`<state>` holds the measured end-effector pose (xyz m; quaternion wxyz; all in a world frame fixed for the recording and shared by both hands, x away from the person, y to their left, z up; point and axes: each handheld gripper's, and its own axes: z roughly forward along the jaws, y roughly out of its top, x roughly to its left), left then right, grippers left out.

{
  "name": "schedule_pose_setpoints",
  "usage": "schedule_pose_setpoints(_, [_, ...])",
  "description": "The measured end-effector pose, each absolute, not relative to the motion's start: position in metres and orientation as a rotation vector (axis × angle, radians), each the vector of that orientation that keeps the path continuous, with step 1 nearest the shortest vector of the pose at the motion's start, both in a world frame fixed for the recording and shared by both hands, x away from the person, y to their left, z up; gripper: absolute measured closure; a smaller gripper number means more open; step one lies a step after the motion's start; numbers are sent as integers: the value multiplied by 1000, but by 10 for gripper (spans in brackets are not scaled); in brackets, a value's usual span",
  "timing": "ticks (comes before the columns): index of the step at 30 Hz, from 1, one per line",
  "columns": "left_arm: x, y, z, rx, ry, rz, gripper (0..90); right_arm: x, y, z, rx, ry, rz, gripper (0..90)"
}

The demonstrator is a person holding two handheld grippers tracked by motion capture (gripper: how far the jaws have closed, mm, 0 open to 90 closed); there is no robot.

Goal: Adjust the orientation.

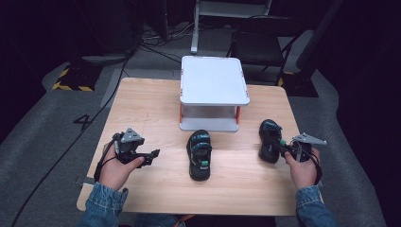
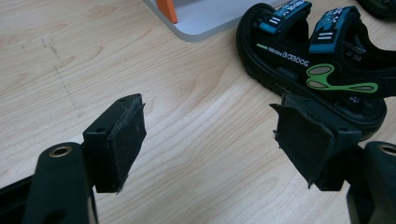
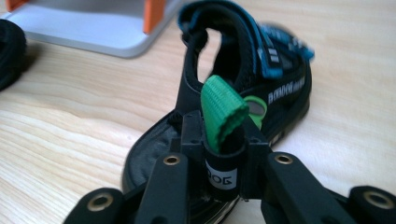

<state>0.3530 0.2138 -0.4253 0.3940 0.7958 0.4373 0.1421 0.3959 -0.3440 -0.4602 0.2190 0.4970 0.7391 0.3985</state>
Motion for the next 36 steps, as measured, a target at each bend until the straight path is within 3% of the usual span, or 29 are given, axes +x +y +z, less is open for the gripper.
schedule_pose_setpoints(10, [341,226,-428,2004,1146,381,245,387,-281,-431,1112,2184,1262,775])
schedule_pose_setpoints(21, [328,235,-430,1990,1187,391,245,377,-208,-447,925,2369,1289,773])
schedule_pose_setpoints(33, [329,233,-430,1995,1179,384,245,376,-204,-460,918,2456,1281,752])
schedule_pose_setpoints(35, [331,233,-429,1998,1170,383,245,376,-206,-462,918,2515,1272,659])
schedule_pose_setpoints(36, [331,232,-430,1996,1170,380,245,376,-206,-462,918,2515,1272,659])
